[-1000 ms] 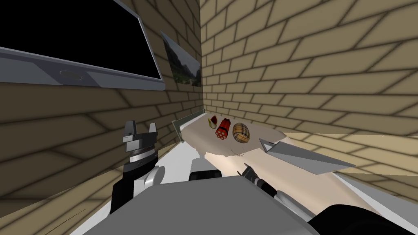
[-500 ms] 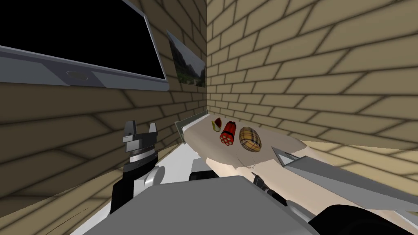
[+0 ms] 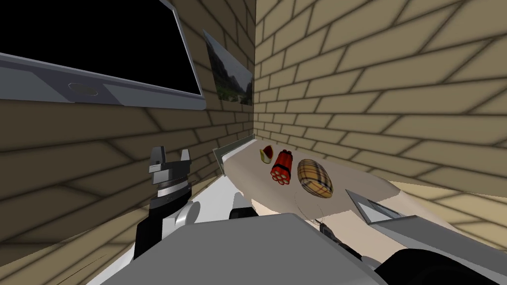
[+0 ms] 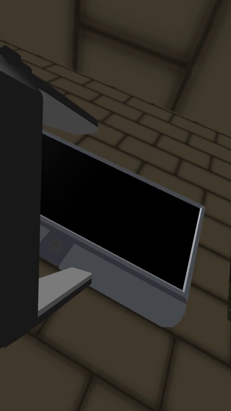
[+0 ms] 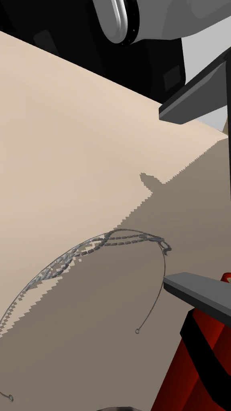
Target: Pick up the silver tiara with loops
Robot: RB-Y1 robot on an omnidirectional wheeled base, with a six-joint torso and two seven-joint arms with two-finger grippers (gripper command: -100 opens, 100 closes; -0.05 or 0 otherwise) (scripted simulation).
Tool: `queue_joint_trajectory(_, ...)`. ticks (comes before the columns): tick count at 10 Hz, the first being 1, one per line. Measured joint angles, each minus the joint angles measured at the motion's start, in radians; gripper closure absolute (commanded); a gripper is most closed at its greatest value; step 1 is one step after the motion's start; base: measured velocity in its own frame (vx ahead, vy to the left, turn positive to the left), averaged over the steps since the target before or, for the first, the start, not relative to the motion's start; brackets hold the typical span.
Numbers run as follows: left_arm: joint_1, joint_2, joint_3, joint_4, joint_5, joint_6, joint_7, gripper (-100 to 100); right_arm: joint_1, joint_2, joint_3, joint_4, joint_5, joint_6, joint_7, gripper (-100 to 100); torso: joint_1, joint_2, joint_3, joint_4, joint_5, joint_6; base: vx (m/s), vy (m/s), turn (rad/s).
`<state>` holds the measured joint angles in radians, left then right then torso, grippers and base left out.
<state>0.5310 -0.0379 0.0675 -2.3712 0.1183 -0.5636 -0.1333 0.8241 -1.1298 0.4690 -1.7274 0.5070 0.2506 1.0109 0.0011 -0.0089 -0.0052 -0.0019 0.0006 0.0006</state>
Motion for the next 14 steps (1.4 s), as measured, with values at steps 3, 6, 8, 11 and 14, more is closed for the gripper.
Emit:
queue_joint_trajectory(3,0.0,0.0,0.0,0.0,0.0,0.0,0.0,0,0.0,-0.029,0.023,0.013,-0.007,0.016,0.018,-100,0.0,0.008,0.005,0.002,0.0,0.001,0.039,-0.004,0.039)
queue_joint_trajectory(6,0.0,0.0,0.0,0.0,0.0,0.0,0.0,0,-0.026,0.013,0.033,0.061,0.003,0.009,0.016,-100,-0.001,0.013,0.007,0.003,0.0,0.001,-0.012,-0.012,0.074)
queue_joint_trajectory(8,0.0,0.0,0.0,0.0,0.0,0.0,0.0,0,-0.046,0.042,0.041,0.097,0.009,0.002,0.015,-100,-0.001,0.013,0.007,0.003,0.0,0.001,-0.008,-0.008,0.048)
queue_joint_trajectory(11,0.0,0.0,0.0,0.0,0.0,0.0,0.0,0,-0.047,0.044,0.041,0.099,0.009,0.002,0.013,100,0.0,0.012,0.007,0.002,0.0,0.0,0.001,0.0,-0.007)
queue_joint_trajectory(14,0.0,0.0,0.0,0.0,0.0,0.0,0.0,0,-0.047,0.046,0.039,0.099,0.006,0.002,0.008,0,0.0,0.013,0.007,0.002,-0.001,-0.002,0.0,0.0,0.0)
